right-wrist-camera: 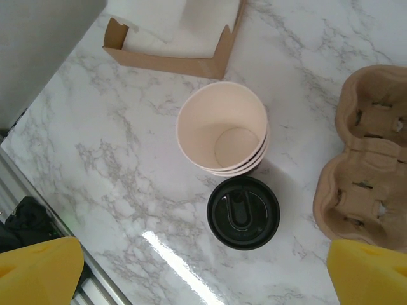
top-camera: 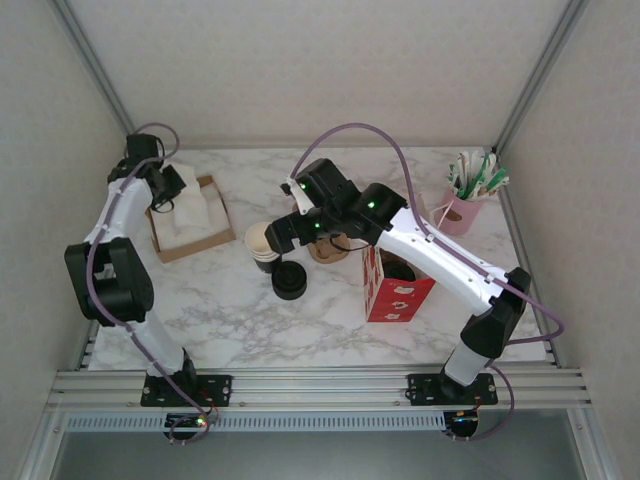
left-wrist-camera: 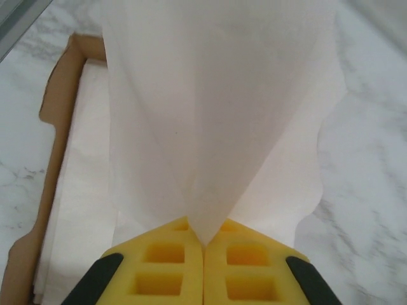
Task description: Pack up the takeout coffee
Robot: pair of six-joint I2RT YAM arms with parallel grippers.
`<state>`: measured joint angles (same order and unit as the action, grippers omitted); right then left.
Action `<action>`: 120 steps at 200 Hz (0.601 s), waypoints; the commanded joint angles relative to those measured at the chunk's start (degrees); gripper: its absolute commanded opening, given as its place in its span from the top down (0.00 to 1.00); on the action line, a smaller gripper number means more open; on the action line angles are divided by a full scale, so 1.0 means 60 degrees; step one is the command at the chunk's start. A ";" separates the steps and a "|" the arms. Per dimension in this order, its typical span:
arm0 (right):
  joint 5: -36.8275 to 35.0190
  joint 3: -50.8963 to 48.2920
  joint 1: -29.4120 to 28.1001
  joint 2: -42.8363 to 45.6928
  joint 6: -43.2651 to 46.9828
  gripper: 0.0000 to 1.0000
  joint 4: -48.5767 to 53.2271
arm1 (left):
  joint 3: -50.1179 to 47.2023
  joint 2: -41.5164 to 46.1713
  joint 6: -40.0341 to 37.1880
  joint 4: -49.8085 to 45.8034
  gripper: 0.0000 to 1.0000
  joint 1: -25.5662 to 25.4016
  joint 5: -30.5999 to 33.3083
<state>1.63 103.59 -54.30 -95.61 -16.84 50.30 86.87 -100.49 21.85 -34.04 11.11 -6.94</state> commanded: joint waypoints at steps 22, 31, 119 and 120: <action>-0.1592 -0.0122 -0.0094 0.1163 -0.0350 0.01 0.0044 | 0.0747 0.1584 0.0224 -0.0312 1.00 -0.0761 -0.1482; -0.1960 -0.0176 -0.0101 0.1383 -0.0446 0.01 0.0077 | 0.0861 0.1814 0.0344 -0.0308 1.00 -0.1017 -0.1617; -0.5803 -0.0766 0.0062 0.4036 -0.0997 0.01 0.1062 | 0.2386 0.2934 0.1645 0.0605 1.00 -0.4505 -0.2851; -0.5871 -0.0776 0.0074 0.4053 -0.1007 0.01 0.1071 | 0.2406 0.2934 0.1661 0.0620 1.00 -0.4548 -0.2862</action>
<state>-23.53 100.42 -54.26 -75.92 -20.69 53.56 97.93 -84.82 28.18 -33.95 -10.92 -21.26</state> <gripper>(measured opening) 0.987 0.047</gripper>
